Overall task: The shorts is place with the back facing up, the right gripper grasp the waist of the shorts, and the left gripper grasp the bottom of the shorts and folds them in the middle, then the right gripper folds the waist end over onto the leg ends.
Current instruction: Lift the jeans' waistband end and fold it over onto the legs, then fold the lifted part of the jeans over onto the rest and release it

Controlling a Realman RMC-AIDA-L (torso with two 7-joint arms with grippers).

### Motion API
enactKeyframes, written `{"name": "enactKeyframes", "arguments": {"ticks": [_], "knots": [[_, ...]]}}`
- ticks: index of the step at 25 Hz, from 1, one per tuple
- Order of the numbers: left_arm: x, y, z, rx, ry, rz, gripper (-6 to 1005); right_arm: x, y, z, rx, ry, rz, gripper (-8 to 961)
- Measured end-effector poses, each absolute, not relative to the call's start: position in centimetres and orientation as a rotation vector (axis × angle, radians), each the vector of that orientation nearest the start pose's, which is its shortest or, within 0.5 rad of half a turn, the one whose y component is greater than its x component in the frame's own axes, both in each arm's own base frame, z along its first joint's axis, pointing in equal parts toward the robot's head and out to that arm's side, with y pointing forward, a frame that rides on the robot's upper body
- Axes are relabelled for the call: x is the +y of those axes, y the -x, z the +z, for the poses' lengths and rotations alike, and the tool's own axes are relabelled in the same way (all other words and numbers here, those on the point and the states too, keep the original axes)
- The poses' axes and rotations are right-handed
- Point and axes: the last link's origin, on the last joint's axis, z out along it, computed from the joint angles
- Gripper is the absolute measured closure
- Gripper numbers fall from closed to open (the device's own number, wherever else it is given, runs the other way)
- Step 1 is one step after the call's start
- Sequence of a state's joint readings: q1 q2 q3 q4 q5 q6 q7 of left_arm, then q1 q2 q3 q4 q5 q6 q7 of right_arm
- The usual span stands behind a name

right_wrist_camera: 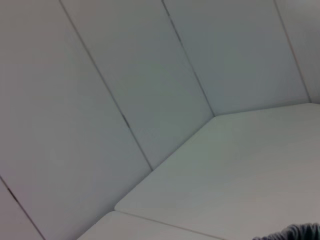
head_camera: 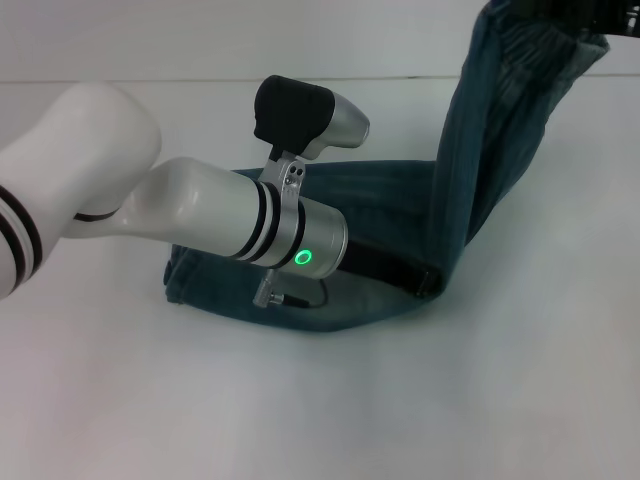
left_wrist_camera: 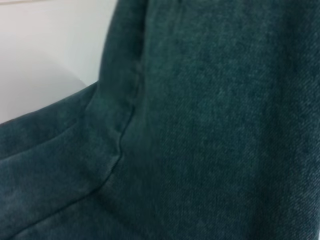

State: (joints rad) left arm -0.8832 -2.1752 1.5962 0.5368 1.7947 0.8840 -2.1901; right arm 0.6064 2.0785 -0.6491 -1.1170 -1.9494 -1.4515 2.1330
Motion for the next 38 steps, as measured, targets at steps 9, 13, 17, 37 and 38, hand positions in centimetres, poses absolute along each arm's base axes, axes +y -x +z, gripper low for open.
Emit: {"name": "enactKeyframes", "arguments": {"ticks": [9,13,17,37,38], "knots": [[36.1,12.9,-15.3,-1.062,2.874,-0.246,963,40.1,-17.4,9.3,0.96,2.423,0.83,847],[36.8,13.6,-14.9,-1.114,2.795,-0.295,963,40.1,-17.1,8.9,0.956,2.437,0.824,844],[38.1,15.5,-13.8,-1.17,2.644,-0.361,933,40.1,-16.8,8.3,0.955,2.456,0.811,842],[42.8,25.0,0.1,-1.089,1.869,-0.629,350,41.3,-11.8,1.1,0.919,2.677,0.685,830],[42.8,25.2,0.4,-1.08,1.859,-0.628,350,41.3,-11.5,0.6,0.918,2.69,0.678,829]]}}
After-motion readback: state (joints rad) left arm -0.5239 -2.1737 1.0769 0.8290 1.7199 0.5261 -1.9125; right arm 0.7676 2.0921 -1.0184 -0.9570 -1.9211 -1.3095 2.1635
